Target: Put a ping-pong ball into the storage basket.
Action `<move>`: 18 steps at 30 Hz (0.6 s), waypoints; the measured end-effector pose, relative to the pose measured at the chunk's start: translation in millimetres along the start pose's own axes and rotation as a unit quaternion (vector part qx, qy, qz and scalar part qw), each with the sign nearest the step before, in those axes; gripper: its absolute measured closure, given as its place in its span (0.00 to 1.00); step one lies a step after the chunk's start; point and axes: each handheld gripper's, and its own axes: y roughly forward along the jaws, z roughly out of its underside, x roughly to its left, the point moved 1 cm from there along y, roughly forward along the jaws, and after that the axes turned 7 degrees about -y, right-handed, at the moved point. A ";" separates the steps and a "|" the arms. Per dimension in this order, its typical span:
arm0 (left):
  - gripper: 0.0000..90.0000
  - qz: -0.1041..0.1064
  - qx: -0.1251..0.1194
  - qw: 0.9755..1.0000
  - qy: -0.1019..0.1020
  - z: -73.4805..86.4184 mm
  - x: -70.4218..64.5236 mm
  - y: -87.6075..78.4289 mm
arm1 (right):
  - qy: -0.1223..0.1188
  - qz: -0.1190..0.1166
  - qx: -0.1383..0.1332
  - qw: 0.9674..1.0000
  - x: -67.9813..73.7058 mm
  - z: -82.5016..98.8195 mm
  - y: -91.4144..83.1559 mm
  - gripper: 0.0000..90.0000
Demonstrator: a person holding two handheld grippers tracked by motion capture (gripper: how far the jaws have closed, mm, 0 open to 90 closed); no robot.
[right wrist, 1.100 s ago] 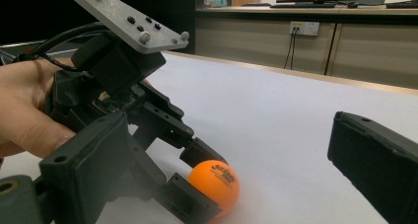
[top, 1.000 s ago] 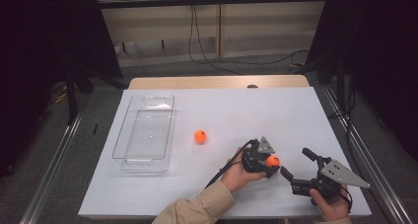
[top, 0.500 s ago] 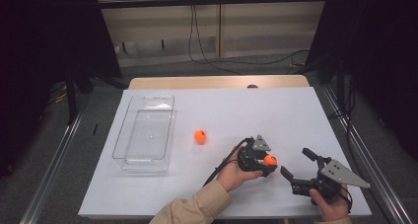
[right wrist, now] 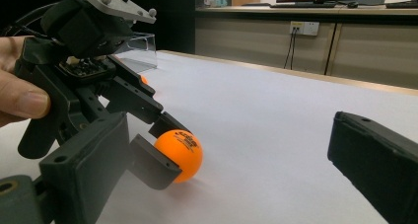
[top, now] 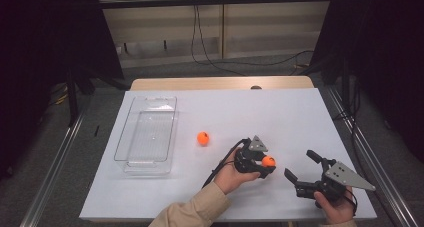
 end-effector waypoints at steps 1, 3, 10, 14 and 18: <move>0.56 -0.001 -0.001 1.000 0.000 0.2 0.7 -1.0 | 0.000 0.000 0.000 1.000 0.0 0.0 0.0 0.03; 0.56 0.001 -0.002 1.000 -0.005 0.7 2.0 -3.1 | 0.000 0.000 0.000 1.000 0.0 0.0 0.1 0.03; 0.56 -0.001 -0.007 1.000 -0.011 0.7 3.9 -8.5 | -0.001 0.000 -0.001 1.000 0.0 -0.2 -0.1 0.03; 0.56 -0.001 -0.011 1.000 -0.016 0.9 4.9 -10.7 | -0.001 -0.001 -0.001 1.000 0.2 -0.4 0.0 0.03; 0.56 -0.001 -0.014 1.000 -0.018 1.5 5.6 -13.2 | 0.000 -0.001 -0.001 1.000 0.2 -0.4 0.1 0.03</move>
